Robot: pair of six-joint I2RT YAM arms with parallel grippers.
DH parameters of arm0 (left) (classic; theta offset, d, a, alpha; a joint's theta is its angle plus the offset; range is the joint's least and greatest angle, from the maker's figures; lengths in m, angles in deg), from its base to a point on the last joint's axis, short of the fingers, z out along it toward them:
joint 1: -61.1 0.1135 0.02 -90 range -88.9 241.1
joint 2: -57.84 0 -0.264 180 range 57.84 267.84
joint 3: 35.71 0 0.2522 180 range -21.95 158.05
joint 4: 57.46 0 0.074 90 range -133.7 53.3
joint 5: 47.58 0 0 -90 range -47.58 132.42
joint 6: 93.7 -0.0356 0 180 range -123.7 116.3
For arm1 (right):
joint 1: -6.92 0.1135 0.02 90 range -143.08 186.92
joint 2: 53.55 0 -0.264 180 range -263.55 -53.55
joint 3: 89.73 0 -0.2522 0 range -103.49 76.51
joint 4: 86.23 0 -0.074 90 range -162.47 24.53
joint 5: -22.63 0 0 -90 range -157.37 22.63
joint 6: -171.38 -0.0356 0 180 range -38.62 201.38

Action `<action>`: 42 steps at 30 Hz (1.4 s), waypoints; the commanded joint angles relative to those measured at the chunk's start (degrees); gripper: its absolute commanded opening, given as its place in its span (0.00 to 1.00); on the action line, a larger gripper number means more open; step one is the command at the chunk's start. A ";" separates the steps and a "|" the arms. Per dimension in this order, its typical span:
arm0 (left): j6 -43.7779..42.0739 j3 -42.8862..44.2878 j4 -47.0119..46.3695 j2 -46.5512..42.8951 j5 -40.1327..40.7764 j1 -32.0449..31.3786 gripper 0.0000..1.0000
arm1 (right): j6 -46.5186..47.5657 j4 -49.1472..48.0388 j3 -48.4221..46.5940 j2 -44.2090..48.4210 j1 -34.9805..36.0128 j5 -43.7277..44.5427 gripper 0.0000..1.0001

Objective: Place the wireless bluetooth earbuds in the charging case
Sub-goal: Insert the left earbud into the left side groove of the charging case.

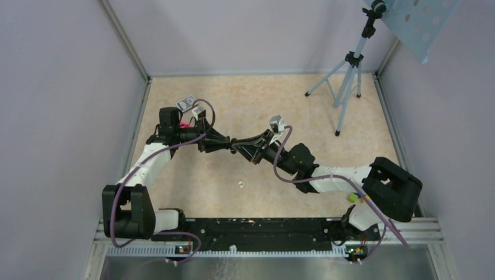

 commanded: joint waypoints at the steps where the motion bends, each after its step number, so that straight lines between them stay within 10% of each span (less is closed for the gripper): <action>1: -0.03 1.46 -2.31 -1.60 -1.50 0.24 0.00 | -0.44 -3.59 -0.76 -1.17 0.70 -0.41 0.11; 42: 2.47 1.71 -4.51 -1.56 -3.39 0.24 0.00 | -1.36 -6.54 -0.49 -4.21 0.69 1.97 0.10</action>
